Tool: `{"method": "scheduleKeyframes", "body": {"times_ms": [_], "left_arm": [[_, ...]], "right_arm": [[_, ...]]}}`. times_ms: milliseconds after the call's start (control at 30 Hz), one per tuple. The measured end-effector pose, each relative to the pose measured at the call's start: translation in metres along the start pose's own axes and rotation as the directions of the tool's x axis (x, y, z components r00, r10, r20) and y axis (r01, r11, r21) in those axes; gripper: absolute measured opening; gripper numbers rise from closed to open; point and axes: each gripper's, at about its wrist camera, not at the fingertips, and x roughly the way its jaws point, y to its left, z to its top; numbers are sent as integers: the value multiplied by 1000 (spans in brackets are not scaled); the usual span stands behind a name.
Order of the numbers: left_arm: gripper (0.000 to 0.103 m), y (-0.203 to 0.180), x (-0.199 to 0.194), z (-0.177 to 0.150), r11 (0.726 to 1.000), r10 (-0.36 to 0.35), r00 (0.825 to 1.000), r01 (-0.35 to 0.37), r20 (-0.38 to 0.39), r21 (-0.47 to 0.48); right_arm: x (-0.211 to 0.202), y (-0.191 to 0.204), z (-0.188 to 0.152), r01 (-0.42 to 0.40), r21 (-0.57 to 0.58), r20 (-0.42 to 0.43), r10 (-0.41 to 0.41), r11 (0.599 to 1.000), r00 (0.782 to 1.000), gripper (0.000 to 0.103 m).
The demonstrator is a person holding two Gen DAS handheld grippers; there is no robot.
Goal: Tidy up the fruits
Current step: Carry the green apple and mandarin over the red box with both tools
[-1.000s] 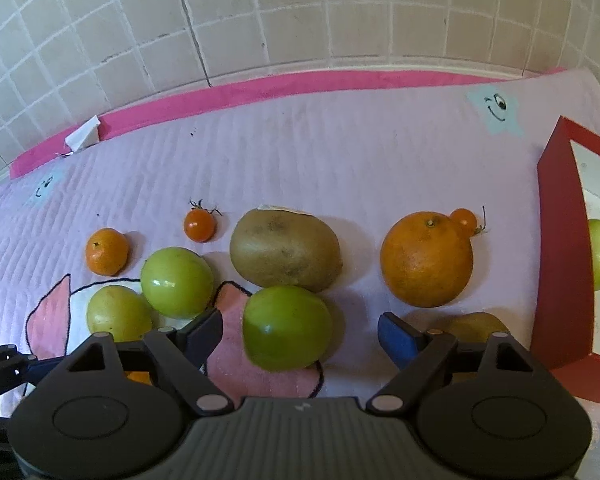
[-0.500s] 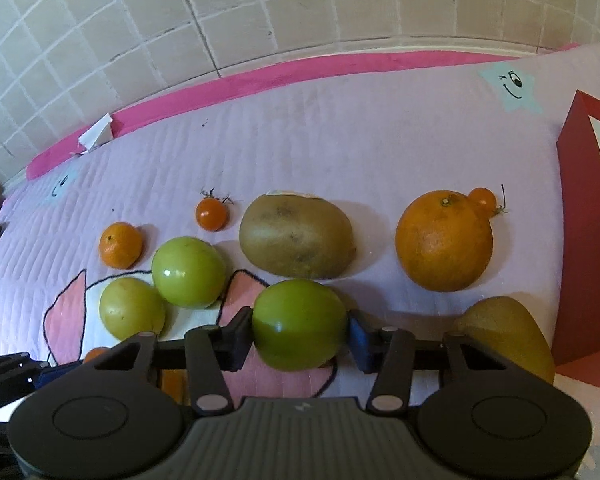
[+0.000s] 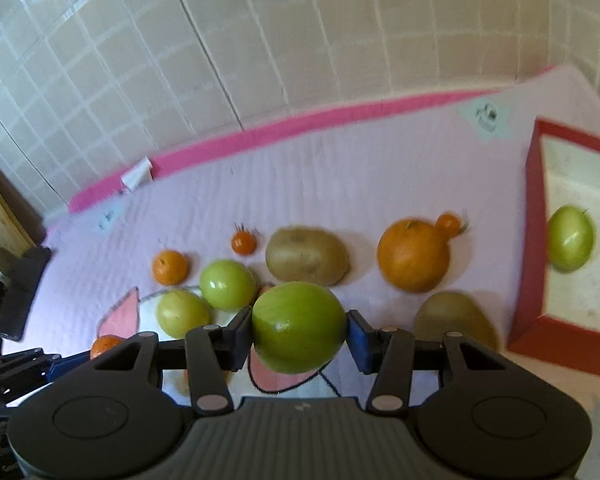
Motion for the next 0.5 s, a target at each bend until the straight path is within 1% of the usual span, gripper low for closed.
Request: {"method": "scheduleKeyframes", "body": {"times_ms": [133, 200, 267, 367, 500], "left_arm": [[44, -23, -10, 21, 998, -18, 998, 14, 64, 59], [44, -38, -11, 34, 995, -28, 994, 18, 109, 94], [44, -54, -11, 46, 991, -54, 989, 37, 134, 126], [44, -78, -10, 64, 983, -91, 981, 62, 170, 171], [44, -110, 1, 87, 972, -113, 975, 68, 192, 227]], "right_arm": [[-37, -12, 8, 4, 8, 85, -5, 1000, 996, 51], [-58, -22, 14, 23, 18, 133, -25, 1000, 991, 51], [-78, -36, 19, 44, 35, 181, -50, 998, 982, 51], [-108, -61, 27, 85, 66, 251, -99, 994, 963, 51], [-144, -99, 32, 163, 122, 326, -195, 979, 925, 51]]}}
